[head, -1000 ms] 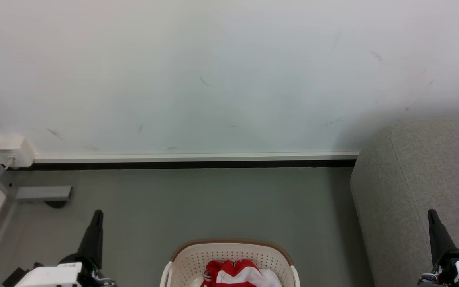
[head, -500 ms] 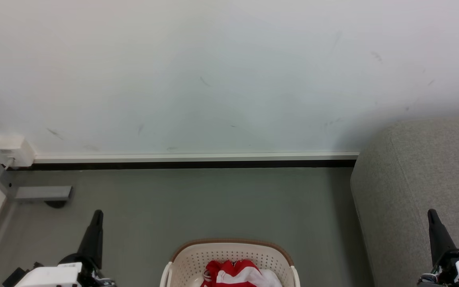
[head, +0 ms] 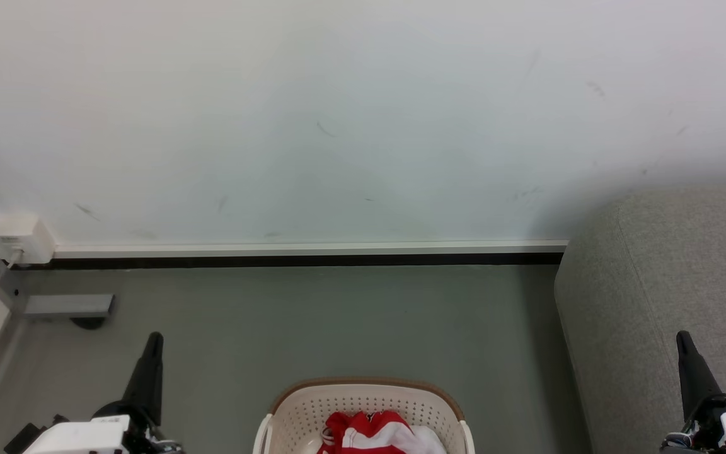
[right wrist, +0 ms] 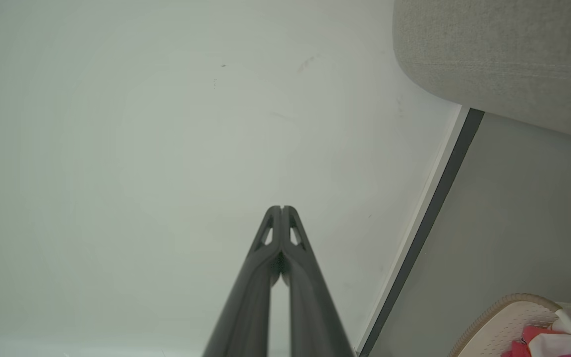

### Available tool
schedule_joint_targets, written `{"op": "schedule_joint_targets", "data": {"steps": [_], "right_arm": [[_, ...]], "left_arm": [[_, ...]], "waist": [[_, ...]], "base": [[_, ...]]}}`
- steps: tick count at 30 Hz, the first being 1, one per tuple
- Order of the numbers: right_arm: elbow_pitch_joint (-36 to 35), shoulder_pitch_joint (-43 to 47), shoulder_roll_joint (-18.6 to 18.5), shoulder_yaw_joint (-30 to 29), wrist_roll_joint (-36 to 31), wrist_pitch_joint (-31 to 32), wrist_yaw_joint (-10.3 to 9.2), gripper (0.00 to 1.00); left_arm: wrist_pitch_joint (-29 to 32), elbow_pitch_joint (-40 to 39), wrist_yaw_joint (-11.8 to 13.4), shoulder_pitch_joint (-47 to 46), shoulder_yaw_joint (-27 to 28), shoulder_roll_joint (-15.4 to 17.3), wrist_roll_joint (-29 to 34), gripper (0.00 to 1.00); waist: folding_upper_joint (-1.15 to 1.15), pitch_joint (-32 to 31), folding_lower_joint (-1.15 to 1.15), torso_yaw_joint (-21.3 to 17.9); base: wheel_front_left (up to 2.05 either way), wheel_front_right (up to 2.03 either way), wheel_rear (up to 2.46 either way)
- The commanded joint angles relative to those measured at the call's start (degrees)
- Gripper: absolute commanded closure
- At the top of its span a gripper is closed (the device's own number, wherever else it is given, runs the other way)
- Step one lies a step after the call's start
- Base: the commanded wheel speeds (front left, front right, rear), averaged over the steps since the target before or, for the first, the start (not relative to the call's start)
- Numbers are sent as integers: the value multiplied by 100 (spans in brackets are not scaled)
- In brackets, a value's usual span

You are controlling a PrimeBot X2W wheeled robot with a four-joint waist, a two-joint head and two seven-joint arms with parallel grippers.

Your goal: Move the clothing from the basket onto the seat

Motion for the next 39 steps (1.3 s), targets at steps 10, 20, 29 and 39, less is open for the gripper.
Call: {"op": "schedule_joint_targets", "data": {"steps": [10, 20, 29, 39], "right_arm": [[4, -33, -2, -25, -38, 16, -13, 100], [4, -33, -1, -25, -38, 17, -13, 100], [4, -33, -1, -26, -39, 17, -13, 100], [4, -33, -1, -26, -39, 17, -13, 100]], "left_arm": [[27, -11, -22, -34, 6, 11, -69, 100], [27, -11, -22, -34, 5, 11, -69, 100], [27, -10, -22, -34, 6, 11, -69, 100], [27, -9, -22, -34, 3, 11, -69, 100]], "waist": [[0, 0, 0, 0], [0, 0, 0, 0], [0, 0, 0, 0], [0, 0, 0, 0]], "base": [[0, 0, 0], [0, 0, 0], [0, 0, 0], [0, 0, 0]]}}
